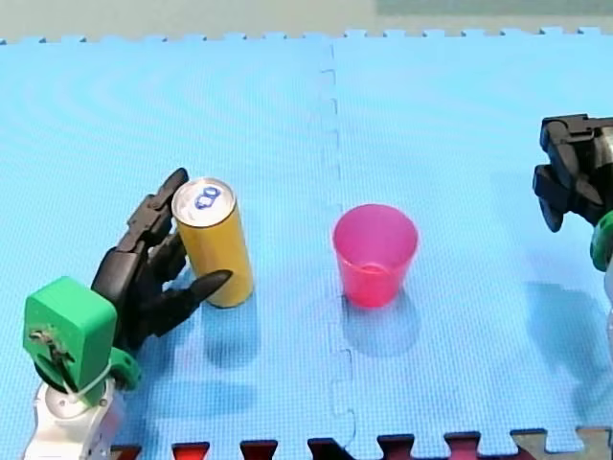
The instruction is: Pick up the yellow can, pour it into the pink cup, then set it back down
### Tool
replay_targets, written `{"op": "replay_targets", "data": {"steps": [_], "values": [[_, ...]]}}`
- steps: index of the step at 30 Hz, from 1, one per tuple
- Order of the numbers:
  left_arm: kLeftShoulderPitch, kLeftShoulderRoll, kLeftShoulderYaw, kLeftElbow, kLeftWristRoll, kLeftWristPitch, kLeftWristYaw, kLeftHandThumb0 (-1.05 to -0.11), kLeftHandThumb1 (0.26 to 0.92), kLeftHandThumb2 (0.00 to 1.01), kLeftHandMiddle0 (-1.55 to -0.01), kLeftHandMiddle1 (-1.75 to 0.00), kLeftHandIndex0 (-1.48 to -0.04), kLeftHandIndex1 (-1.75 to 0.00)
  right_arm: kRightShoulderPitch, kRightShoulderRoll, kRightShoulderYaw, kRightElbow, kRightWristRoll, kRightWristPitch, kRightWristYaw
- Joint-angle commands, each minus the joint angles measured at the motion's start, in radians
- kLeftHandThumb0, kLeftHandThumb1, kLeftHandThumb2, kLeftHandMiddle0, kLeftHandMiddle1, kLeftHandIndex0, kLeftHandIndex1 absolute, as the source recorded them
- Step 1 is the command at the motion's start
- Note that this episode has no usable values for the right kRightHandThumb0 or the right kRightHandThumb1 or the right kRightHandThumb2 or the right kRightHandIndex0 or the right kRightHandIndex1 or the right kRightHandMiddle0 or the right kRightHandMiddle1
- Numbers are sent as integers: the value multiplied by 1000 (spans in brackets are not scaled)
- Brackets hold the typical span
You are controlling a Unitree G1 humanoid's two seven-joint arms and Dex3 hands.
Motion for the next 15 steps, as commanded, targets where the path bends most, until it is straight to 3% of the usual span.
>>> {"op": "replay_targets", "data": {"steps": [1,15], "values": [[-17,1,2,13,-5,1,-16,-850,673,0,-194,0,-179,-2,3,-6,-2,-4,5,-2,2],[-66,11,-3,51,4,42,-93,-838,660,0,-201,-3,-195,-4,5,-4,0,-10,12,6,3]]}}
